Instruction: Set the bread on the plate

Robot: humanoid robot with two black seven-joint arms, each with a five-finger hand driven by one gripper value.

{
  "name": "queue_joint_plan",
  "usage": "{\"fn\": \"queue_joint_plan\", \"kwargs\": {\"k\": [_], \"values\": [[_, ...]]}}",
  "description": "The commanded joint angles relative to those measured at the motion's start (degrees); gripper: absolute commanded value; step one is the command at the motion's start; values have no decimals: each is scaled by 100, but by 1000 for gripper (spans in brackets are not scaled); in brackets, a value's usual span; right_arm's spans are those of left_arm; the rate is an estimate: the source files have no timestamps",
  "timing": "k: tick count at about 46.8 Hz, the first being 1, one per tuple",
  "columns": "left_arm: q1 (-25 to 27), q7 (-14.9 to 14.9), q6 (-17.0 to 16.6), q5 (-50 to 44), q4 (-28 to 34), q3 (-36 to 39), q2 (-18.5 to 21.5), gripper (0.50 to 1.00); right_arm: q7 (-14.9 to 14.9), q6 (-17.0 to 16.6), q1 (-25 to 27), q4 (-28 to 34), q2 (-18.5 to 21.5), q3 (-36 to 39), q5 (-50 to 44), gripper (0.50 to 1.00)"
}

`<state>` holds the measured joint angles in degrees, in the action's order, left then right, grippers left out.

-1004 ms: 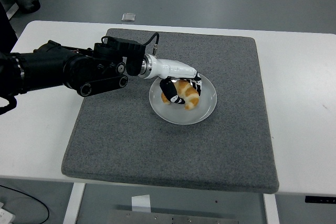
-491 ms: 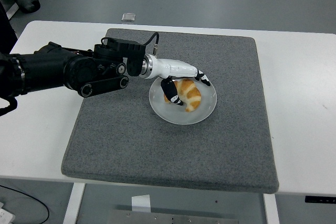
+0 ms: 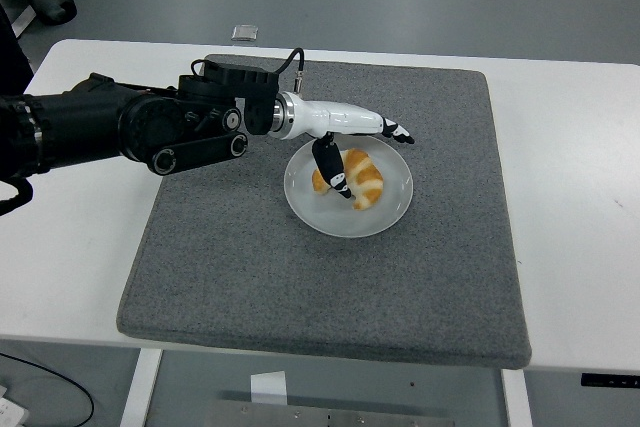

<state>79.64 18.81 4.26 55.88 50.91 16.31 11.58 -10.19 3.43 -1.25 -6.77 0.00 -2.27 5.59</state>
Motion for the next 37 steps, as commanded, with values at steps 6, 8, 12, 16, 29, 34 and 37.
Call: {"fn": "queue_joint_plan", "kwargs": {"k": [6,8,12,16,29,34,37], "values": [[-2,-9,57,-542,7,-330,37,994,0,0,2,0,0,7,4,932],[-2,-9,57,-683,-19,-409,55,994,0,0,2,0,0,-1,-5,932],[-2,-9,57,-885,-28,-576,73,996,0,0,2,0,0,7,4,932],[-2,-18,49,-1069,-98,-795,143,996,0,0,2,0,0,-1,-5,932],[-116,-9,49,-2282,-652,-1543,231,1000,0,0,2,0,0,-1,4,932],[-265,-9,49,-2906,-766,-1701,284,1000,0,0,2,0,0,-1,4,932],[-414,-9,49,-3292,-828,-1859,284,1000,0,0,2,0,0,-1,4,932]]}}
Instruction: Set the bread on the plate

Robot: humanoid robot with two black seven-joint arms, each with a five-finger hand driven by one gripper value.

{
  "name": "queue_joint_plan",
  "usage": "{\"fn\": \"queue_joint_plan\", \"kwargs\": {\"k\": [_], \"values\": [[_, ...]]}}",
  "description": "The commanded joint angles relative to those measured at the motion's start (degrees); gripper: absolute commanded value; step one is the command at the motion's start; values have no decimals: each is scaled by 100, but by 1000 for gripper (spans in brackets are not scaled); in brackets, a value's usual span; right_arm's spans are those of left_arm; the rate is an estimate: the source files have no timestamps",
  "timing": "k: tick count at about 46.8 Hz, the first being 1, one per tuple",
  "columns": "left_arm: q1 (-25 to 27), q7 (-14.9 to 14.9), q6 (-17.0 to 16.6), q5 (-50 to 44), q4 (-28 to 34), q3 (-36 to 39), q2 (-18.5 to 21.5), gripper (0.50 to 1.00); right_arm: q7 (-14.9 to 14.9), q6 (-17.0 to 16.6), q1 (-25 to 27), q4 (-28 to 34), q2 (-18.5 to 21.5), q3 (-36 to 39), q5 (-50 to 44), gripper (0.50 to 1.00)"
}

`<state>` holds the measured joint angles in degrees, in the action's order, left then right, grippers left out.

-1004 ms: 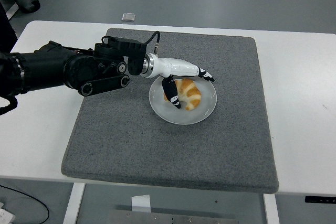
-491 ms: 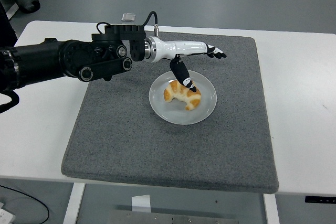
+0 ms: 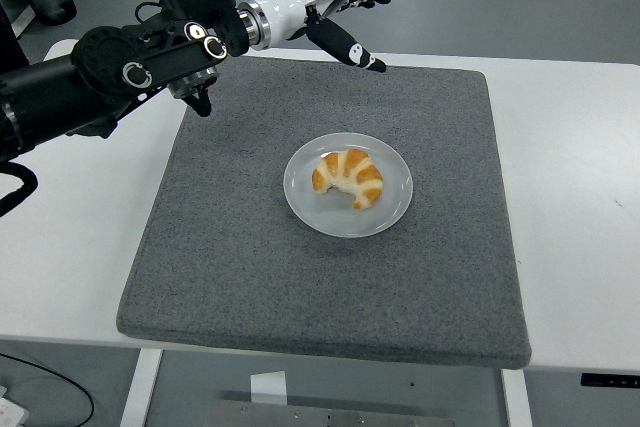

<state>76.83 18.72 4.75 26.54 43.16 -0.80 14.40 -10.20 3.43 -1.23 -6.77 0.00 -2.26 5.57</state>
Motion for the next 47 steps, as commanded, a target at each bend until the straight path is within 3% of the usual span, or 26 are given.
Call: {"fn": "queue_joint_plan", "kwargs": {"k": [1,23,37,47], "values": [[-177,0,0,-491,-70,-236,2,1000,0,0,0,0,0,-2,-3,932],[-1170,-18,-44,-1660,-624,-2126,-69,1000,0,0,0,-8,0,42,6,932],[-1346,-18,-18,-3374,-1511,-2425,-402,1000,0,-9,0,-17,0,33,14,932],[-1425,-18,-9,-3762,-1925,-3048,-666,1000,0,-9,0,-17,0,33,14,932]]}}
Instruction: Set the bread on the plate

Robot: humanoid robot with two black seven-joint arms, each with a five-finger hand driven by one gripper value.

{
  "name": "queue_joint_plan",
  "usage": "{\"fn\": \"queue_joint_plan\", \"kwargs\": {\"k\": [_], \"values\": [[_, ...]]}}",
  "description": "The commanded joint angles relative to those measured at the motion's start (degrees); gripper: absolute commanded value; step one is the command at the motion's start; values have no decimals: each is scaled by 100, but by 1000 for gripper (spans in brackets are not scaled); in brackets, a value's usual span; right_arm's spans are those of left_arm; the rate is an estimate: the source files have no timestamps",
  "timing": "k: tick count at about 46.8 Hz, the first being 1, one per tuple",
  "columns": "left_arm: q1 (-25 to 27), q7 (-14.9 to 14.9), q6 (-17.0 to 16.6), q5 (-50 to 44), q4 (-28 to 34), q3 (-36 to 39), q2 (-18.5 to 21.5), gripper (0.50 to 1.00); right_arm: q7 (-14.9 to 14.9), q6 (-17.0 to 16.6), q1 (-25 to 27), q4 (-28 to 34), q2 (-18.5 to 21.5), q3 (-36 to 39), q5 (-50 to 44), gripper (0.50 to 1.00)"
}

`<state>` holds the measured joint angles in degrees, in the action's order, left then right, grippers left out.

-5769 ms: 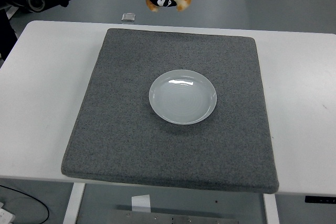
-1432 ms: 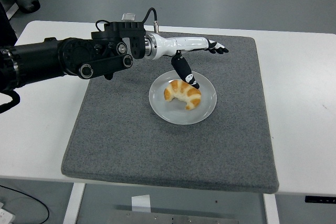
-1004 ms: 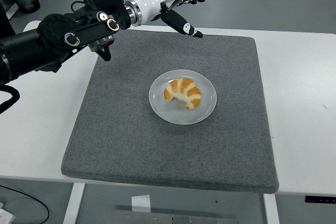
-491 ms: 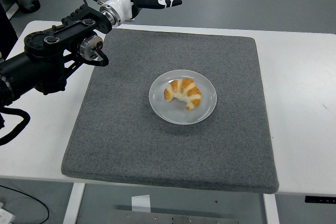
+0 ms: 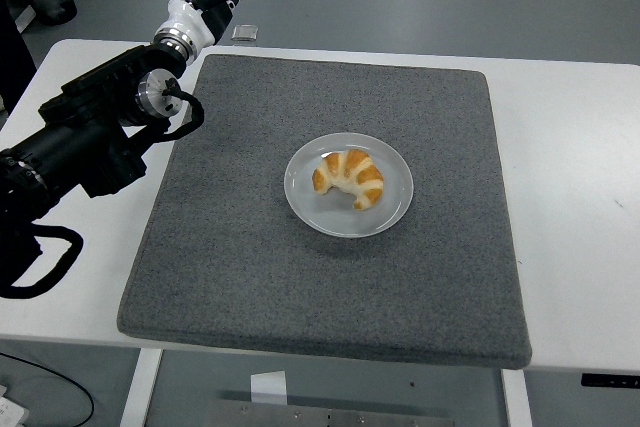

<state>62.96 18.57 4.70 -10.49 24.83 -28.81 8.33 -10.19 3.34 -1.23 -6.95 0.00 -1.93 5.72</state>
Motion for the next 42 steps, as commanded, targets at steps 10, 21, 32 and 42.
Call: {"fn": "queue_joint_plan", "kwargs": {"k": [10,21,32,42], "values": [[-73,-3,-4,-163,-408,-749,-349,1000,0,0,0,0,0,0,-1,932],[-275,32,-92,-453,-452,-880,-560,1000,0,0,0,0,0,9,25,932],[-495,59,-75,-480,-611,-1109,-675,1000,0,0,0,0,0,9,34,932],[-592,252,-4,-533,-593,-1118,-684,1000,0,0,9,0,0,9,43,932]]}}
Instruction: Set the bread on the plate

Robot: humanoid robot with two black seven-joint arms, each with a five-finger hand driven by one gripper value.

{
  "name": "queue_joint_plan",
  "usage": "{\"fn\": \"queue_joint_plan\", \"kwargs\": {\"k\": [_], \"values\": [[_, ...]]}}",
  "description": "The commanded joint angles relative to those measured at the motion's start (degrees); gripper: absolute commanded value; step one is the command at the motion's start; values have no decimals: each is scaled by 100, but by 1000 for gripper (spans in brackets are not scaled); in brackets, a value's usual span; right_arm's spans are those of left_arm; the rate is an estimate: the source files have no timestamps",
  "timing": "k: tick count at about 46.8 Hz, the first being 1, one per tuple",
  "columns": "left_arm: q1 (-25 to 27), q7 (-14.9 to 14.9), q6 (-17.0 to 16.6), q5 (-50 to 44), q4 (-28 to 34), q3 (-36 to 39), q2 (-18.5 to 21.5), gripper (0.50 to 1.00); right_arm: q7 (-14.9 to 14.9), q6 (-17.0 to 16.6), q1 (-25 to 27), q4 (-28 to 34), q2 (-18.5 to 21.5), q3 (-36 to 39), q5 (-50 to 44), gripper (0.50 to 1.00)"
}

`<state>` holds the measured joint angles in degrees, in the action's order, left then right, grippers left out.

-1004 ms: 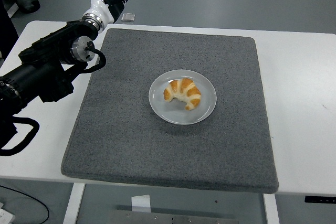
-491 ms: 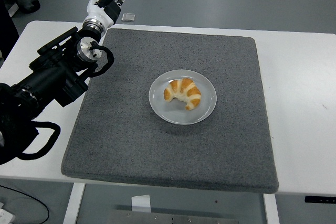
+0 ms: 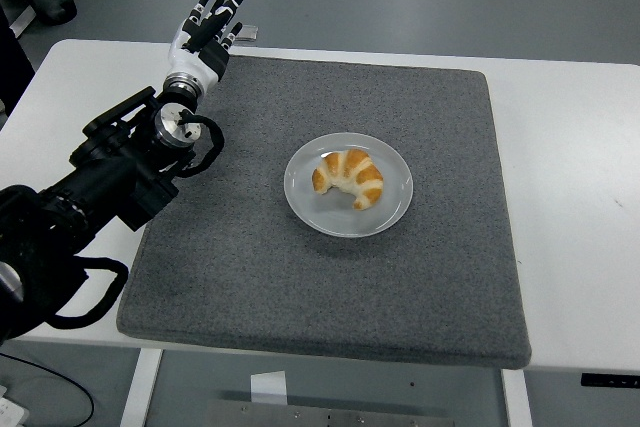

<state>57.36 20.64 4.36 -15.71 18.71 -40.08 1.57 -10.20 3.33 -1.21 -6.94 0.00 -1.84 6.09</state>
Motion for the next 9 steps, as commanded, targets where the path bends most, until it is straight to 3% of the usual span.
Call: {"fn": "queue_joint_plan", "kwargs": {"k": [1,9], "values": [[-32,45,29,-11,19,9,-8,1000,0,1,-2,0,0,0,6,932],[-32,54,29,6,28,18,-8,1000,0,1,6,-9,0,8,6,932]]}}
